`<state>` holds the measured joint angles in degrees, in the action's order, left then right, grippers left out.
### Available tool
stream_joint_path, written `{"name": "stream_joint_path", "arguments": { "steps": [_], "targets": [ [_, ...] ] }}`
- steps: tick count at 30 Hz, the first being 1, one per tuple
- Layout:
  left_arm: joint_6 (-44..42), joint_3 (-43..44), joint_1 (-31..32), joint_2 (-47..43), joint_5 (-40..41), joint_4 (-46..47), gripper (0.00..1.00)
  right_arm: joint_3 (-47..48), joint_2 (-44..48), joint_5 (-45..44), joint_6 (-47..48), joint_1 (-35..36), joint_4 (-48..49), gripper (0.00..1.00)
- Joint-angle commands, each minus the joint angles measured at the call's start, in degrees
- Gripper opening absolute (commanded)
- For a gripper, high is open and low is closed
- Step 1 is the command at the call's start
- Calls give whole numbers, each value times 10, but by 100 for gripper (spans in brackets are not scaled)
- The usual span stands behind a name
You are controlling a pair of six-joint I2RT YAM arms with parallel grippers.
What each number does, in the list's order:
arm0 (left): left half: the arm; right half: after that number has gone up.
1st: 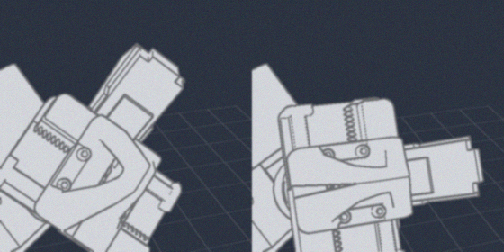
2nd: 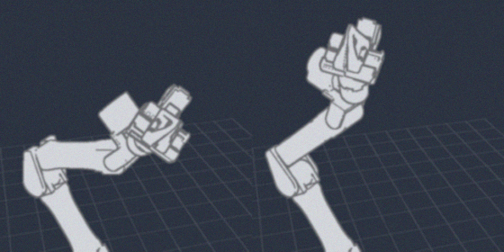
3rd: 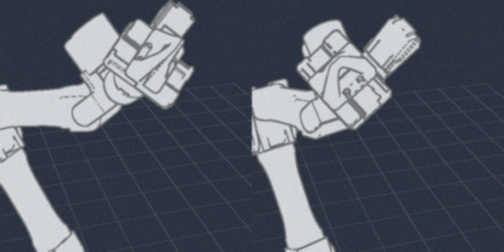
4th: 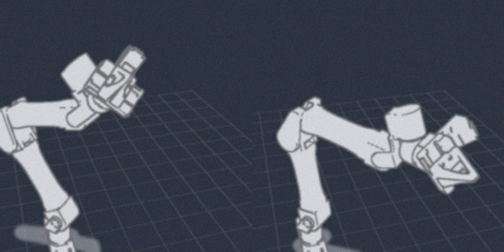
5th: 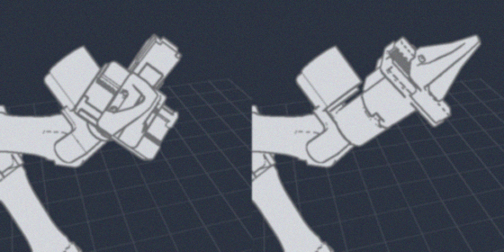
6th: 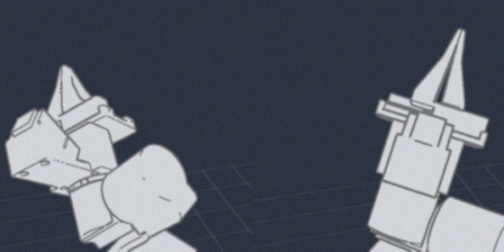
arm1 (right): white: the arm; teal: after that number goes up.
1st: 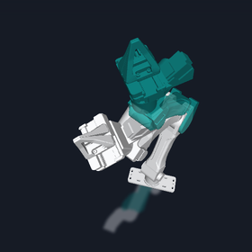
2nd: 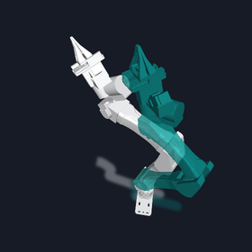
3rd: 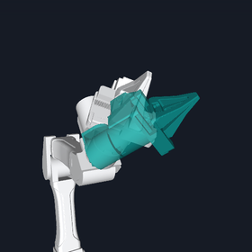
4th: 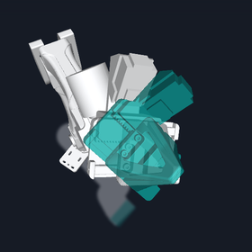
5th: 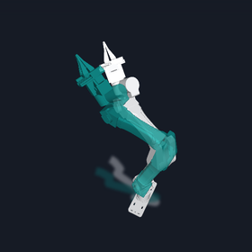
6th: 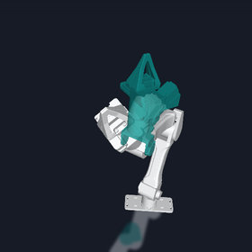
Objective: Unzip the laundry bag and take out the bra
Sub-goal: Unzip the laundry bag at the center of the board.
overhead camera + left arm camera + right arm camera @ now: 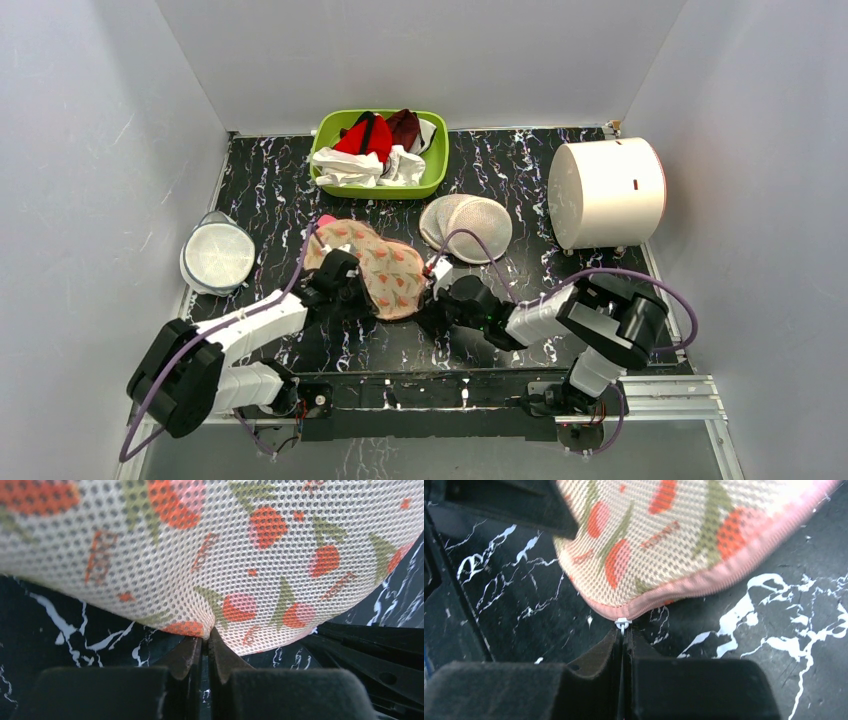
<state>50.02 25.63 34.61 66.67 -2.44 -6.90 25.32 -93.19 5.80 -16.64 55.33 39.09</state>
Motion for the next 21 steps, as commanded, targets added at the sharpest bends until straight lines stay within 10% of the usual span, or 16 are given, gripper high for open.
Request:
{"name": "stream_joint_path", "arguments": {
  "steps": [1,7,15,21],
  "targets": [
    [-127,62,2,43,-8,-45,0,-26,41,43,-18,-4,28,0],
    [-179,108,3,43,74,-116,3,-33,39,68,-41,-2,53,0],
    [-34,24,3,-79,-12,-63,70,-7,-3,82,-90,5,115,0],
    [93,-56,4,-95,-97,88,76,13,-31,82,-114,13,136,0]
  ]
}}
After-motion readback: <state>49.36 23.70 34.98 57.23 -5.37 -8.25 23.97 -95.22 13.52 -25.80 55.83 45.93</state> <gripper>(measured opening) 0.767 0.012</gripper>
